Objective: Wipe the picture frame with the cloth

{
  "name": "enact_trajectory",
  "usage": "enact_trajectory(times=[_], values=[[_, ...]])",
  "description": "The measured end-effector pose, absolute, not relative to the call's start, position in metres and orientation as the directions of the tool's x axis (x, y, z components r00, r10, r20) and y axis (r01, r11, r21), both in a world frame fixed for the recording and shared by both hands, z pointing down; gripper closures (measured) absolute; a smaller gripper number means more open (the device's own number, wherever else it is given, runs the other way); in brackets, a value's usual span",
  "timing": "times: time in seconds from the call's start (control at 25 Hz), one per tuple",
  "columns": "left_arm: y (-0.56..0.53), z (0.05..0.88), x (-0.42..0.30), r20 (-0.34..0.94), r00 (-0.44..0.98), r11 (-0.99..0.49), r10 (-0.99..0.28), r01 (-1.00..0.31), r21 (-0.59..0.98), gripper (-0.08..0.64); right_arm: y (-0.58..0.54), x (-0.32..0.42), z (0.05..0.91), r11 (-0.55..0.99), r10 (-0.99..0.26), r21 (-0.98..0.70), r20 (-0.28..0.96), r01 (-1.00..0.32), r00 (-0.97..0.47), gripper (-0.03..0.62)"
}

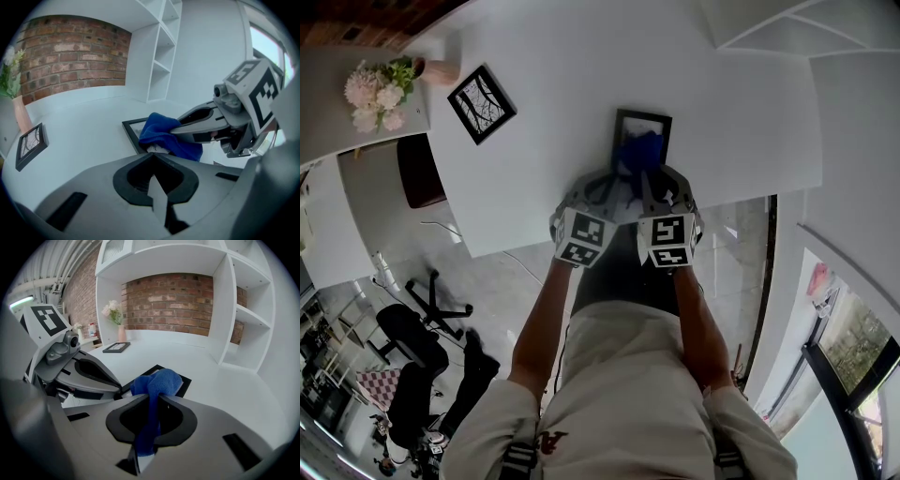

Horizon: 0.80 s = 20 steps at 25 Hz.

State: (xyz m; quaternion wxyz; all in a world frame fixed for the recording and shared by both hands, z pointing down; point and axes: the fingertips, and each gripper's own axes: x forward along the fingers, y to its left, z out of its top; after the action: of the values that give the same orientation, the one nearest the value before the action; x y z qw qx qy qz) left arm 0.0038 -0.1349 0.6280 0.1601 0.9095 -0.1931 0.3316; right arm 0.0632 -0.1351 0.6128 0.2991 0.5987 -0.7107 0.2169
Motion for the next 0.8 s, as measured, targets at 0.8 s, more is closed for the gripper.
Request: enact_trajectory(times=[0.8], values=[[-0.135,0.628,0.004,0.661,0.710,-0.871,-0.243,-0.459,0.173,0.558,-0.137,0.114,0.574,0.078,-0.769,0.117,0.639,-0.990,0.014,0.558]])
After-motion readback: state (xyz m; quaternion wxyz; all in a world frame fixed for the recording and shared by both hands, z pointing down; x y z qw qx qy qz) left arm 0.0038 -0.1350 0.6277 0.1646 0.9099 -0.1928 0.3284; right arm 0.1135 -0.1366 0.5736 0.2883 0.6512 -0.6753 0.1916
